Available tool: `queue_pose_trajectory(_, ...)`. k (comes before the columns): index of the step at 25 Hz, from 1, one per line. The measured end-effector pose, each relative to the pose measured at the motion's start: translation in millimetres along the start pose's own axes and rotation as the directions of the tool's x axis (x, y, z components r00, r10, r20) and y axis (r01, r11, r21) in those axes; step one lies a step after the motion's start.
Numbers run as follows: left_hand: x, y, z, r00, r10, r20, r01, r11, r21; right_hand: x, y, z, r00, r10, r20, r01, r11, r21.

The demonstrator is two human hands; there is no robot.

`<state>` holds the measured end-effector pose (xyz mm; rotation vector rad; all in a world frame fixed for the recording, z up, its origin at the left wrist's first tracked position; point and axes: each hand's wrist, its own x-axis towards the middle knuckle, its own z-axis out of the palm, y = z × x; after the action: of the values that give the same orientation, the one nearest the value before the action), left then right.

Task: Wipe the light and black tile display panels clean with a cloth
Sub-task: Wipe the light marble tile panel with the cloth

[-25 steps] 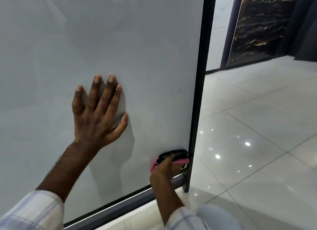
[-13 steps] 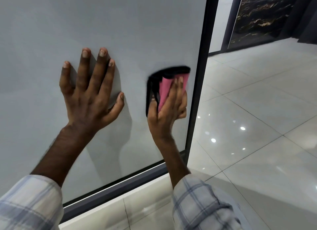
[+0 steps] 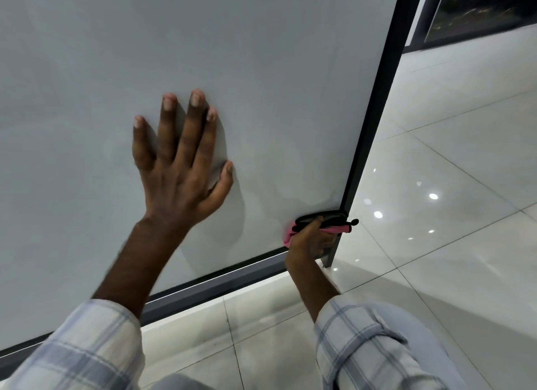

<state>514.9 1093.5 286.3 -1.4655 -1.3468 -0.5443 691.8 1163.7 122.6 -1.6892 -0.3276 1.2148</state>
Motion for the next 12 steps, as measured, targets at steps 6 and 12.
queue_pose_trajectory(6, -30.3, 6.4, 4.7, 0.998, -0.005, 0.063, 0.004, 1.0, 0.022, -47.0, -12.0, 8.3, 0.992, -0.033, 0.12, 0.046, 0.993, -0.108)
queue_pose_trajectory(12, -31.9, 8.3, 7.6, 0.999, -0.014, 0.046, 0.012, 0.999, 0.038, -107.2, -90.0, 20.6, 0.466, -0.876, 0.124, 0.884, 0.458, -0.09)
